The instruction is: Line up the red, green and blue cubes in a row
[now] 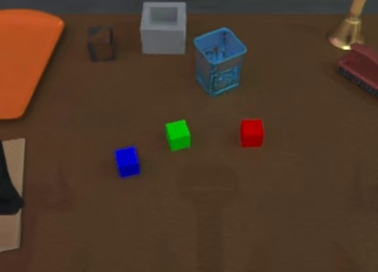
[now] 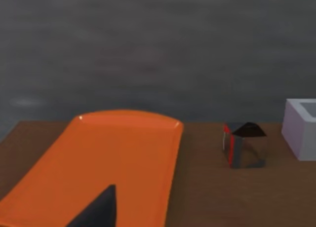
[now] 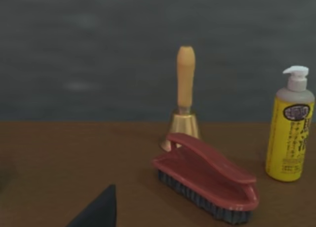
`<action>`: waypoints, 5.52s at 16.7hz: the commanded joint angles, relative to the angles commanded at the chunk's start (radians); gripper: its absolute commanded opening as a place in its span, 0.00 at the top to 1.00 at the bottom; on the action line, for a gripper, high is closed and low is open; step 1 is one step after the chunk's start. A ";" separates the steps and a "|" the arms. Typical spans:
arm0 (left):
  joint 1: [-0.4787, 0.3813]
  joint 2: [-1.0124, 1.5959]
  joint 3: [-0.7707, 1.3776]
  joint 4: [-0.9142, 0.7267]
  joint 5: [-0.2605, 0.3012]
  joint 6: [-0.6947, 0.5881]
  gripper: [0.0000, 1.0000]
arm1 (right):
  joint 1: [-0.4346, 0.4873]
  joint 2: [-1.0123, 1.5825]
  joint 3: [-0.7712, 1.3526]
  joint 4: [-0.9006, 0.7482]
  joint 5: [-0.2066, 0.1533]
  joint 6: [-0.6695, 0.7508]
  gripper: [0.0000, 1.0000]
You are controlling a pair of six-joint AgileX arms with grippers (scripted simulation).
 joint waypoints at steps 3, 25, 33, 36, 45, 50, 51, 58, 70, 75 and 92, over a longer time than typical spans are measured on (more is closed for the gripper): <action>0.000 0.000 0.000 0.000 0.000 0.000 0.00 | 0.002 0.010 0.010 -0.007 0.000 0.003 0.00; 0.000 0.000 0.000 0.000 0.000 0.000 0.00 | 0.403 1.993 1.725 -1.100 0.006 0.384 0.00; 0.000 0.000 0.000 0.000 0.000 0.000 0.00 | 0.488 2.386 2.126 -1.307 0.005 0.470 0.00; 0.000 0.000 0.000 0.000 0.000 0.000 0.00 | 0.490 2.397 2.137 -1.312 0.005 0.473 0.00; 0.000 0.000 0.000 0.000 0.000 0.000 0.00 | 0.489 2.433 2.011 -1.142 0.006 0.472 0.00; 0.000 0.000 0.000 0.000 0.000 0.000 0.00 | 0.492 2.472 1.911 -1.010 0.006 0.475 0.00; 0.000 0.000 0.000 0.000 0.000 0.000 0.00 | 0.492 2.472 1.911 -1.010 0.006 0.475 0.00; 0.000 0.000 0.000 0.000 0.000 0.000 0.00 | 0.492 2.472 1.911 -1.010 0.006 0.475 0.38; 0.000 0.000 0.000 0.000 0.000 0.000 0.00 | 0.492 2.472 1.911 -1.010 0.006 0.475 1.00; 0.000 0.000 0.000 0.000 0.000 0.000 0.00 | 0.488 2.435 1.918 -1.024 0.021 0.467 1.00; 0.000 0.000 0.000 0.000 0.000 0.000 0.00 | 0.563 2.381 2.104 -1.268 0.022 0.539 1.00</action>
